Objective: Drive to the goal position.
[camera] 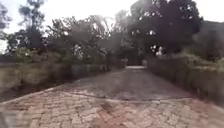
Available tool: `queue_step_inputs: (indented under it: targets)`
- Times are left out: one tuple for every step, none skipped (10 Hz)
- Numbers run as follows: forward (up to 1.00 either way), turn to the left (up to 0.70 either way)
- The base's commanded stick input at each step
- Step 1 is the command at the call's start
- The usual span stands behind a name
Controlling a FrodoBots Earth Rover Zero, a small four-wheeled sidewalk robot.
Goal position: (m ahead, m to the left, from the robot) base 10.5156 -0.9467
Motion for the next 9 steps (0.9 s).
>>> queue_step_inputs:
  targets:
    - [0.85, 0.00]
    - [0.85, 0.00]
    - [0.85, -0.17]
    - [0.85, -0.27]
    - [0.85, -0.31]
    - [0.85, -0.18]
    - [0.85, 0.00]
    - [0.85, 0.00]
    - [0.85, 0.00]
